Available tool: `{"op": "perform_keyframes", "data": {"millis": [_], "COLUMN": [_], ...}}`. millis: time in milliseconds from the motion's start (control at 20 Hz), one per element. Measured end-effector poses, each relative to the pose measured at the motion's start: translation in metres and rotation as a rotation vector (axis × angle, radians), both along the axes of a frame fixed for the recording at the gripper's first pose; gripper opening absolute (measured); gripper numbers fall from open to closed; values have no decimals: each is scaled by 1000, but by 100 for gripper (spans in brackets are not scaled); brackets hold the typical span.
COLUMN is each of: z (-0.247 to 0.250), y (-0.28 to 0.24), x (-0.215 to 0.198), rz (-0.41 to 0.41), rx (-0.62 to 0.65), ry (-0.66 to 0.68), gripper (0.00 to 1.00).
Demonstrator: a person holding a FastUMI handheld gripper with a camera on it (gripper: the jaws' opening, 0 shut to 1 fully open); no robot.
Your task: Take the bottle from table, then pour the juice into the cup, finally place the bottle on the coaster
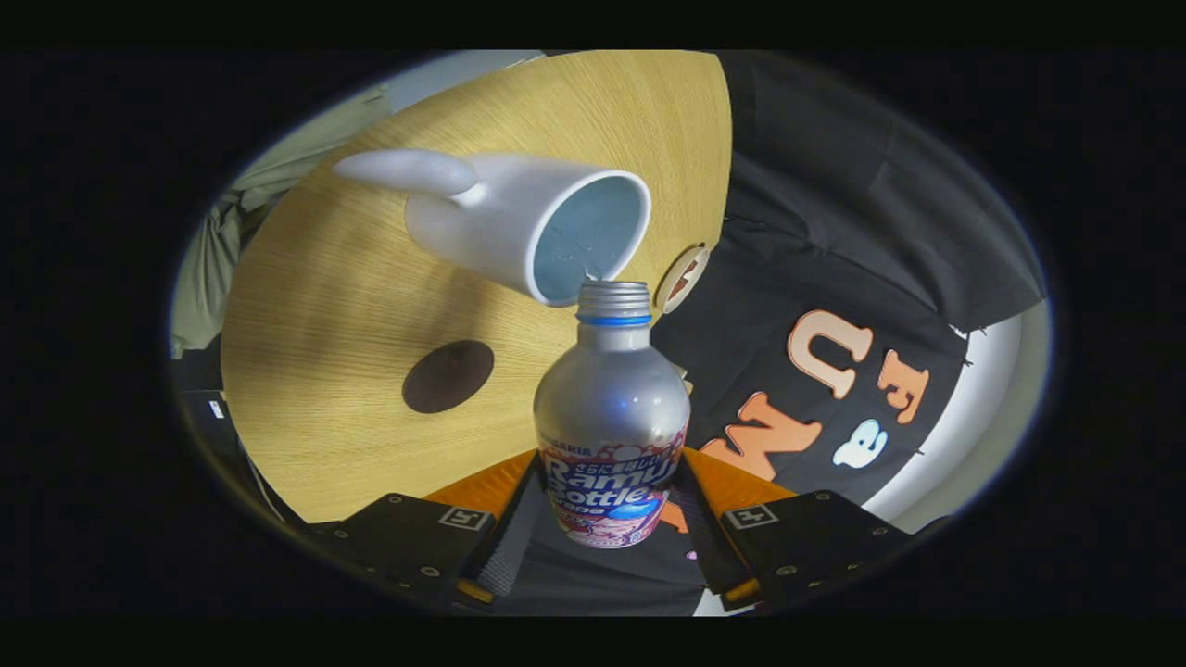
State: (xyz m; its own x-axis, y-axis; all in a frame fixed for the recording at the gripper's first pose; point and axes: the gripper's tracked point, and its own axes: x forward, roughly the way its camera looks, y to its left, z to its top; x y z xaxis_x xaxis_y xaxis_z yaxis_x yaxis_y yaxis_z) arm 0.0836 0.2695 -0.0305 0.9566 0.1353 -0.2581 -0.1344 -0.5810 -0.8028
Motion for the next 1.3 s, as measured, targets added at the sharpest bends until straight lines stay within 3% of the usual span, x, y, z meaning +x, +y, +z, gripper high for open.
{"op": "perform_keyframes", "data": {"millis": [1300], "z": [2], "y": [4], "x": [-6], "rz": [28], "rx": [-68], "ry": [-5], "gripper": [76]}}
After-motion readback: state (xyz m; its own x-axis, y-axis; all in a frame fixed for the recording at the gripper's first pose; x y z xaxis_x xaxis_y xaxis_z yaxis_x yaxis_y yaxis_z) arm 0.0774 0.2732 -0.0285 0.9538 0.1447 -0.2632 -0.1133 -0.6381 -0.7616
